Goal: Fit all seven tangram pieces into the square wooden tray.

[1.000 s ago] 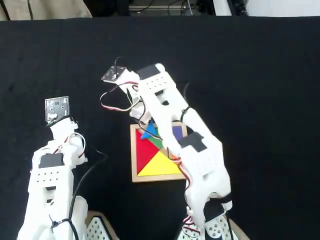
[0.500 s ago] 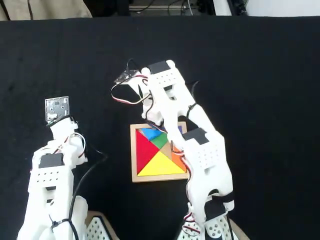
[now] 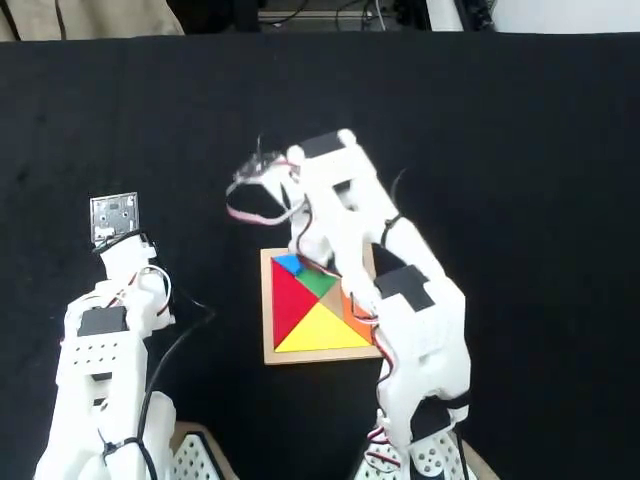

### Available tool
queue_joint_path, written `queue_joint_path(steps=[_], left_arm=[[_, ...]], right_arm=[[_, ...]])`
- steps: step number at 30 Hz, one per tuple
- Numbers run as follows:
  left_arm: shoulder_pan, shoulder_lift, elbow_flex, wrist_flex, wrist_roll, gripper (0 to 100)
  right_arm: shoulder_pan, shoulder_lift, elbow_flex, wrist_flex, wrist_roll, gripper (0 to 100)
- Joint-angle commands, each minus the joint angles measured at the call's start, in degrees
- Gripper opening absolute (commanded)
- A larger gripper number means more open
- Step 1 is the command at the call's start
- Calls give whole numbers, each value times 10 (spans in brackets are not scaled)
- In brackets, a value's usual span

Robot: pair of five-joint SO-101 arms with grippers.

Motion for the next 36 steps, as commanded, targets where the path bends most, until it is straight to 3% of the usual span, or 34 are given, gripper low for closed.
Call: queue_joint_path(steps=[1, 16, 23, 36], left_arm=[[8, -10, -2, -9, 3, 30], [7, -10, 0, -10, 3, 30], [9, -10, 0, -10, 3, 30], [7, -10, 0, -10, 3, 30]], right_arm=[[-11, -35, 22, -70, 3, 10], [-64, -40, 13, -71, 2, 10], [-45, -98, -31, 18, 4, 10], [-50, 4, -44, -52, 2, 10]])
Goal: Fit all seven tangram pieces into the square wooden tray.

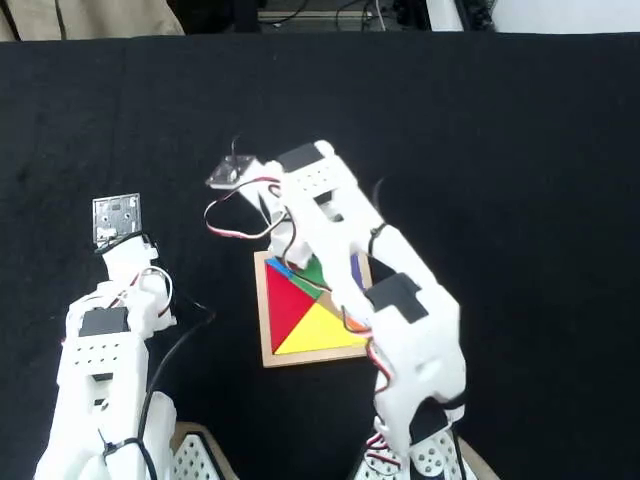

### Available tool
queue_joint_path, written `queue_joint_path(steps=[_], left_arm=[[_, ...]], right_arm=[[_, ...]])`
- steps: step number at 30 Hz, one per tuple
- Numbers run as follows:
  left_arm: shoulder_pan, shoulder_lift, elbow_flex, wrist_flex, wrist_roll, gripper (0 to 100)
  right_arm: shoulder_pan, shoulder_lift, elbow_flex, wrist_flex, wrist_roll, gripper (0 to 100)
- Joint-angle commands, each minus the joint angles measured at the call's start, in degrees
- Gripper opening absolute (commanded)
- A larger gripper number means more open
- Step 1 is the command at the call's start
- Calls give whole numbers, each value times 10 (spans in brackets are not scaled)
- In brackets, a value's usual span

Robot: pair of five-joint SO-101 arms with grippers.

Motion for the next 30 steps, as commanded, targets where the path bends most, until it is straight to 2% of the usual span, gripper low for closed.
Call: queue_joint_path(steps=[1, 6, 14, 17, 25, 27, 30], left_arm=[[3, -10, -4, -9, 3, 30], [4, -10, -4, -9, 3, 30], [3, -10, -4, -9, 3, 30], [3, -10, -4, -9, 3, 30], [3, -10, -4, -9, 3, 30], [3, -10, -4, -9, 3, 30], [3, -10, -4, -9, 3, 30]], right_arm=[[1, 6, -42, 1, 0, 10], [3, -42, -74, 48, -14, 10], [-11, -7, -11, -47, -15, 10], [-8, -7, -23, -25, -16, 10], [52, -210, -113, 113, -55, 10], [62, -257, -79, 132, -55, 10], [62, -320, 56, 131, -58, 10]])
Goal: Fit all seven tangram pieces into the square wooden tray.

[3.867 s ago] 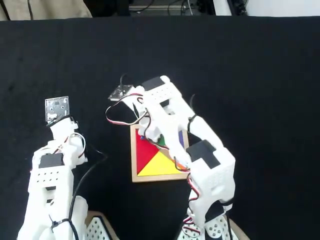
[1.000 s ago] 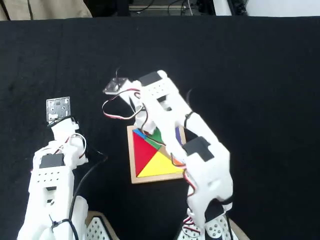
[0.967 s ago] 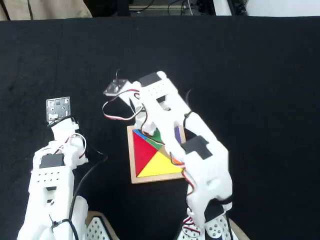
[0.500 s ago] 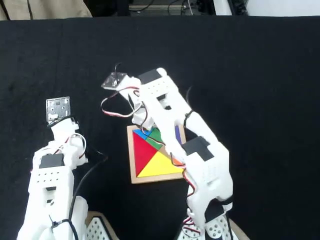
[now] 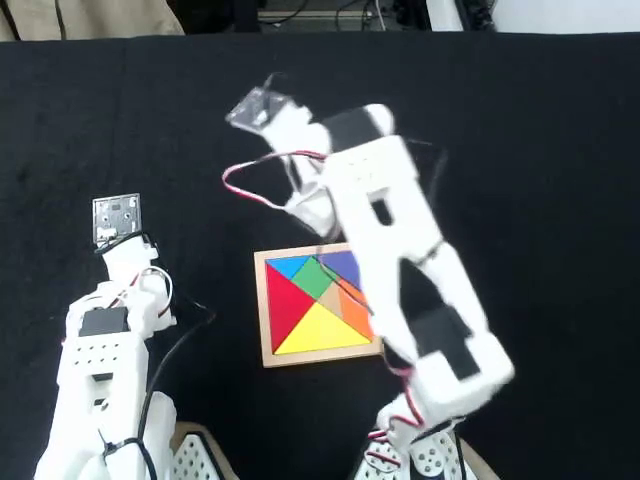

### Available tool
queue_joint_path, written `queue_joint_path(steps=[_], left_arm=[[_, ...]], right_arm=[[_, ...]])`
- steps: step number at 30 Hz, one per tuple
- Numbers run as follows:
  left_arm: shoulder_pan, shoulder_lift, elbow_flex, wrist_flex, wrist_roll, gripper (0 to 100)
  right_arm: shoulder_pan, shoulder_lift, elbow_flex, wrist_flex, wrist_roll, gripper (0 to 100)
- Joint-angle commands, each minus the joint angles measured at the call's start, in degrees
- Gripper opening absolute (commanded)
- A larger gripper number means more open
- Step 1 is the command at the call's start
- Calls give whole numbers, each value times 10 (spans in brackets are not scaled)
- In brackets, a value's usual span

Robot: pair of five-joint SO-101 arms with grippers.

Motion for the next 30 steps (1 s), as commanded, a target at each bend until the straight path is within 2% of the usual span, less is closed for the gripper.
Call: queue_joint_path(steps=[1, 6, 10, 14, 18, 22, 30], left_arm=[[3, -10, -4, -9, 3, 30], [3, -10, -4, -9, 3, 30], [3, -10, -4, -9, 3, 30], [-19, -11, -7, -9, 7, 30], [-72, -11, -10, -9, 30, 31], [-75, -11, -14, -9, 35, 32], [-77, -11, -15, -9, 38, 31]], right_arm=[[9, -98, 148, -6, -18, 10], [-26, -236, 451, -143, -1, 10], [-103, -301, 576, -176, 38, 10], [-168, -302, 611, -185, 5, 11], [-204, -284, 621, -197, 24, 11], [-218, -235, 631, -233, 61, 11], [-215, -93, 601, -303, 59, 11]])
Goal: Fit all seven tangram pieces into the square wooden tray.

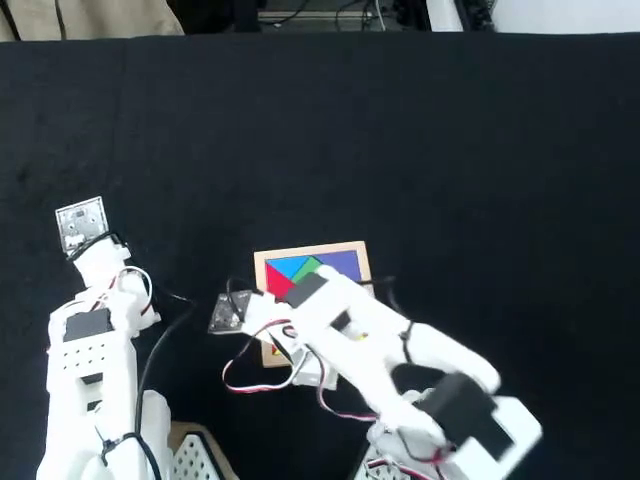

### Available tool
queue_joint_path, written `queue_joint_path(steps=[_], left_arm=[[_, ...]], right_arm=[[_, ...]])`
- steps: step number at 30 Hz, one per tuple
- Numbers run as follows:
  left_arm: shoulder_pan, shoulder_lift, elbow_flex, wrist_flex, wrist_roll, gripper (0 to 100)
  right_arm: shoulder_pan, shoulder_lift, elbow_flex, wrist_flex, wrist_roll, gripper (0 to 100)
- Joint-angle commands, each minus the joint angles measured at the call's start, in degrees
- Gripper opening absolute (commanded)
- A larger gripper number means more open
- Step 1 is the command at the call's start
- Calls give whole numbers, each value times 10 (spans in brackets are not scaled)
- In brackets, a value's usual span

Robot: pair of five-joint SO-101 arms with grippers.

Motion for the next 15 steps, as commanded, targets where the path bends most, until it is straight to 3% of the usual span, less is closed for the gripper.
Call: queue_joint_path(steps=[1, 15], left_arm=[[-3, -11, -15, -9, 4, 31], [0, -11, -14, -9, 3, 33]], right_arm=[[-4, 40, -43, -5, 2, 11], [-5, 50, -114, 3, 2, 11]])
